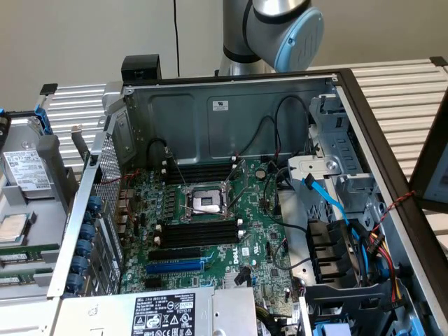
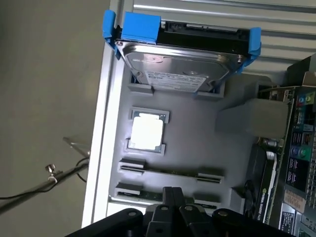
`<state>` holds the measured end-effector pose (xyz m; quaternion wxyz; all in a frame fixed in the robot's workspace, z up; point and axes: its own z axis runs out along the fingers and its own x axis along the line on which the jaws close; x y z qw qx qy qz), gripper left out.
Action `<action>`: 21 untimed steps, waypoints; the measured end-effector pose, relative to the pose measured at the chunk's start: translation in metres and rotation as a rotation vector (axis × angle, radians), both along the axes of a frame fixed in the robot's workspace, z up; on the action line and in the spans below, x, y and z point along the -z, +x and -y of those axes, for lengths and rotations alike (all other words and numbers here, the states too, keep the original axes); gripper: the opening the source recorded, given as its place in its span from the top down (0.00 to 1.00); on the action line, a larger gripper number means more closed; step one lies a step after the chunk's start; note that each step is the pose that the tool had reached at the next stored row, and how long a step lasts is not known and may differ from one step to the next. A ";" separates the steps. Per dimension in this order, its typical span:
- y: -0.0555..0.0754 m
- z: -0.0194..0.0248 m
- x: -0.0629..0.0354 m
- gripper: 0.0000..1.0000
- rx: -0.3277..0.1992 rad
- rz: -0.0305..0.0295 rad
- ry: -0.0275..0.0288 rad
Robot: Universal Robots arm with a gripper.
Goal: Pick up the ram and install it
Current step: 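Pick up the ram and move it above insertion slot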
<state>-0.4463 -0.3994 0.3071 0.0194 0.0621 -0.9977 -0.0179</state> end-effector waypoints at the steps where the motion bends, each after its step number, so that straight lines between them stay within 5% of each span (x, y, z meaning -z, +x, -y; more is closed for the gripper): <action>1: 0.000 0.0000 0.0002 0.89 -0.017 0.0000 0.0000; 21: 0.000 0.0000 0.0130 0.89 -0.380 0.0000 -0.0002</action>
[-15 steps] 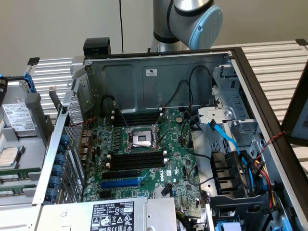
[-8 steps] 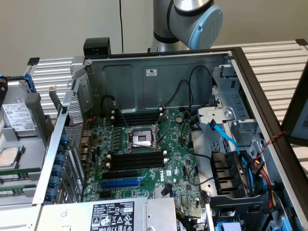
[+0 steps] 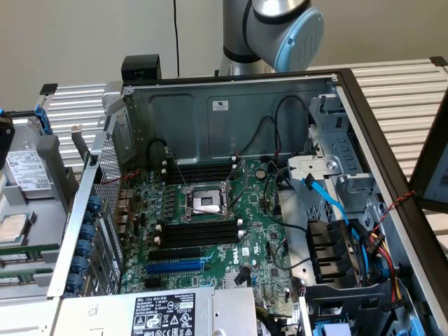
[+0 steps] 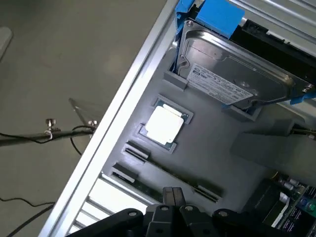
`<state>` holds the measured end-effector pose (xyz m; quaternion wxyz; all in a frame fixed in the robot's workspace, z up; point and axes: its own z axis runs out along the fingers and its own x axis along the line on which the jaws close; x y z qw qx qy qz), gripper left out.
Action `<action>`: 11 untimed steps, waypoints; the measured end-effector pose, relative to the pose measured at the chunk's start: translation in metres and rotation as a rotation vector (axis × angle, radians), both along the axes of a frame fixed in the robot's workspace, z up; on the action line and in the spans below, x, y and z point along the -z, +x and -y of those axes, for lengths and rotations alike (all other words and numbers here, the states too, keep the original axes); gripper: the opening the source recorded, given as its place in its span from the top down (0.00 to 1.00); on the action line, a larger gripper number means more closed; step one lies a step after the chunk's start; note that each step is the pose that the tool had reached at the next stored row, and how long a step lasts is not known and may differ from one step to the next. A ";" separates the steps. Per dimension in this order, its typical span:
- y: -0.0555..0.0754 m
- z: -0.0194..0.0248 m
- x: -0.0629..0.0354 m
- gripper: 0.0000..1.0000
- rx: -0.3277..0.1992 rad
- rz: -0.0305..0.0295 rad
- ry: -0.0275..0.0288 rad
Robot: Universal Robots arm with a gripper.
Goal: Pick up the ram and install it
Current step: 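Pick up the ram and move it above insertion slot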
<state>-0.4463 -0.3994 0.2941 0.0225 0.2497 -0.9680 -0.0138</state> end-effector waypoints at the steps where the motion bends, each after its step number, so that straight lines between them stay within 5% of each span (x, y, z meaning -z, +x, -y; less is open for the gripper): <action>1: 0.000 0.0000 0.0011 0.89 -0.019 -0.0001 -0.0001; 7: 0.000 0.0000 0.0076 0.76 -0.128 0.0000 -0.0004; 11: 0.000 0.0000 0.0121 0.76 -0.200 0.0000 -0.0004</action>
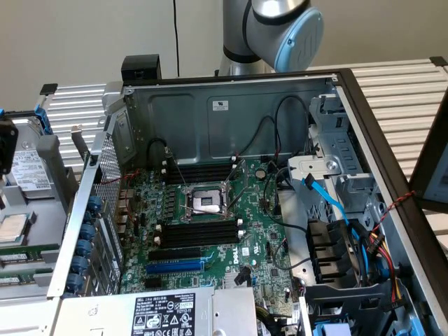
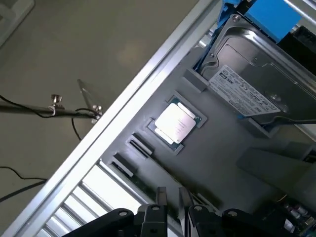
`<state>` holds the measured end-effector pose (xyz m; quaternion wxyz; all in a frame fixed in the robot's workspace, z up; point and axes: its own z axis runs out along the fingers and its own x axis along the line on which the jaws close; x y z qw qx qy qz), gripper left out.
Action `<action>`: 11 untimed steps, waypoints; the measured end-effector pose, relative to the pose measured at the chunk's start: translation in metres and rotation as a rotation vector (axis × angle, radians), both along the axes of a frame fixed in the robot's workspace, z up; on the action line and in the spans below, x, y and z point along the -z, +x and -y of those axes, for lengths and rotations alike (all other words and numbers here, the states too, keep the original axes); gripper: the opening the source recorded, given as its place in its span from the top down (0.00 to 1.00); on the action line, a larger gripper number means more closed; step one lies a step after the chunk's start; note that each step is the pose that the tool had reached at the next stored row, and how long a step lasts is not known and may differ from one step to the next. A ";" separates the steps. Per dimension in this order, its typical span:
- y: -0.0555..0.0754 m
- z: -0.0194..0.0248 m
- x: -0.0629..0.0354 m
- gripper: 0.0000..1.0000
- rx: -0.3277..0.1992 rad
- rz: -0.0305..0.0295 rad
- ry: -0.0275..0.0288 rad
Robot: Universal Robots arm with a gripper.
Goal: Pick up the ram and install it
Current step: 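Pick up the ram and move it above insertion slot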
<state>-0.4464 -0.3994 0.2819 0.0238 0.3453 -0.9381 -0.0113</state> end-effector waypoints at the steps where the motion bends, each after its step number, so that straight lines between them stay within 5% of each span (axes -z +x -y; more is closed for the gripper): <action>1: 0.000 0.0000 0.0012 0.76 -0.018 0.0001 0.0001; 11: 0.000 0.0000 0.0097 0.76 -0.201 -0.0002 0.0000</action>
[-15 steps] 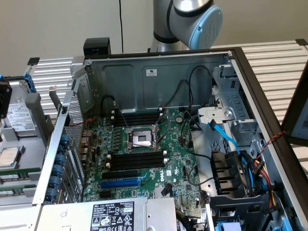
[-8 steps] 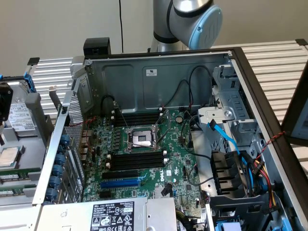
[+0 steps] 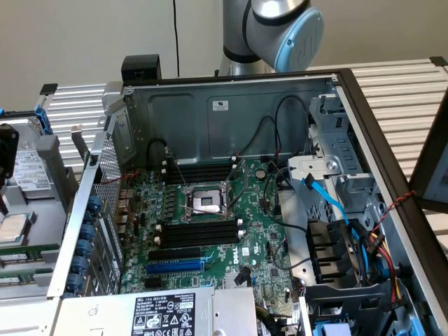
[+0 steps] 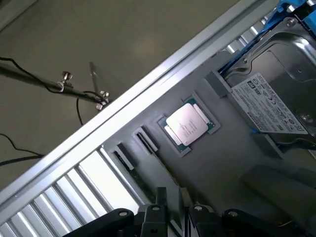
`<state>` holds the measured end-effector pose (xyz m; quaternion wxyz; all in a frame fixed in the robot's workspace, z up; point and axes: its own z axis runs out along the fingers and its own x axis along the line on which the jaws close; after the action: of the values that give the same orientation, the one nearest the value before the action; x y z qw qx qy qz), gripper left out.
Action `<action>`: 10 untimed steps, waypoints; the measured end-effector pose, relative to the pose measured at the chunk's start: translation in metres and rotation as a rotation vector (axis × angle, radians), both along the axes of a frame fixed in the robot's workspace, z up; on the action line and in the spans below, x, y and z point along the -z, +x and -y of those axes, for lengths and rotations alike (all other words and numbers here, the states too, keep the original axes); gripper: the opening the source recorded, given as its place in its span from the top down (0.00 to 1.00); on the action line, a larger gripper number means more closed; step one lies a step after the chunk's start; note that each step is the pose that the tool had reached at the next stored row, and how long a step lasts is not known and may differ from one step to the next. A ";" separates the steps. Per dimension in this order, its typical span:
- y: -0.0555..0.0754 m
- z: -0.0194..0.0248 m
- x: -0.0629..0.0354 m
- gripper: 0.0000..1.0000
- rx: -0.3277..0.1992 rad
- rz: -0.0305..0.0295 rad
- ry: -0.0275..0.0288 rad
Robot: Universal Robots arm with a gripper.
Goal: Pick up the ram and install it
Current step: 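Pick up the ram and move it above insertion slot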
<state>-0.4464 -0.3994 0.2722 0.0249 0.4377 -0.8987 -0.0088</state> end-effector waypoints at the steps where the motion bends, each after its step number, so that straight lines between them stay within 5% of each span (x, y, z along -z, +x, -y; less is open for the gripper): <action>1: 0.000 0.0000 0.0003 0.76 -0.018 0.0001 0.0000; 10: 0.000 0.0000 0.0013 0.76 -0.181 0.0002 0.0001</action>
<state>-0.4463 -0.3994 0.2709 0.0255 0.5171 -0.8555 -0.0065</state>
